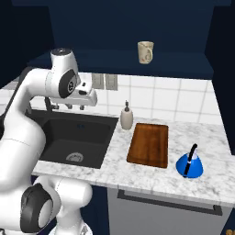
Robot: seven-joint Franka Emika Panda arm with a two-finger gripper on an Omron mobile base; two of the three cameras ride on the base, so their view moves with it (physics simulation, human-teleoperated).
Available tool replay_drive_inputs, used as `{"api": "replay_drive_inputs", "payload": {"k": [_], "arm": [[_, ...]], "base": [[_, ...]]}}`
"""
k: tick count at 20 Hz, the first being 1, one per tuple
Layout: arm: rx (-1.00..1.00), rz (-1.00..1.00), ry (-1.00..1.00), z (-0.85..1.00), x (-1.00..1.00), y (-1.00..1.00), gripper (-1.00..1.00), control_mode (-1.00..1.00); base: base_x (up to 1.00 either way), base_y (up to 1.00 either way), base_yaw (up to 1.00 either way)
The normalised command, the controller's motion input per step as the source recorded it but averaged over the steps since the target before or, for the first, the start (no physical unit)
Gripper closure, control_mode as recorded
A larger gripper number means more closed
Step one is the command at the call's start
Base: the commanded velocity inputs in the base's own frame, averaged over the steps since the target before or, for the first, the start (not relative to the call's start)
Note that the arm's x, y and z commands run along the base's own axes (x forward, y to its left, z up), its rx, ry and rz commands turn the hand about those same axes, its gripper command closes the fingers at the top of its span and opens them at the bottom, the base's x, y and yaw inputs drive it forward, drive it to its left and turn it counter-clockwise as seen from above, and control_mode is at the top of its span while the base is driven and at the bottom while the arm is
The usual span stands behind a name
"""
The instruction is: Pick the kettle from the counter and place it on the tray. Then pick the mug from the cabinet and place it on the tray. Then close the cabinet doors.
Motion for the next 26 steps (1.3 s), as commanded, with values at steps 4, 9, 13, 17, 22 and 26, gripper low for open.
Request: {"api": "replay_drive_inputs", "payload": {"k": [4, 9, 13, 17, 22, 26], "arm": [[-0.02, -0.03, -0.26, 0.00, -0.17, -0.02, -1.00, -1.00], [0.01, -0.09, -0.73, 0.16, -0.47, -0.50, -1.00, -1.00], [0.00, 0.00, -0.75, 0.53, 0.02, -0.69, -1.00, -1.00], [0.00, 0.00, -0.49, 0.44, 0.32, -0.48, -1.00, -1.00], [0.00, 0.00, -0.24, 0.07, 0.42, -0.58, -1.00, -1.00], [0.00, 0.00, -0.12, 0.07, 0.37, -0.84, -1.00, -1.00]], "base": [[0.00, 0.00, 0.00], [0.00, 0.00, 0.00], [0.00, 0.00, 0.00], [0.00, 0.00, 0.00], [0.00, 0.00, 0.00], [0.00, 0.00, 0.00]]}}
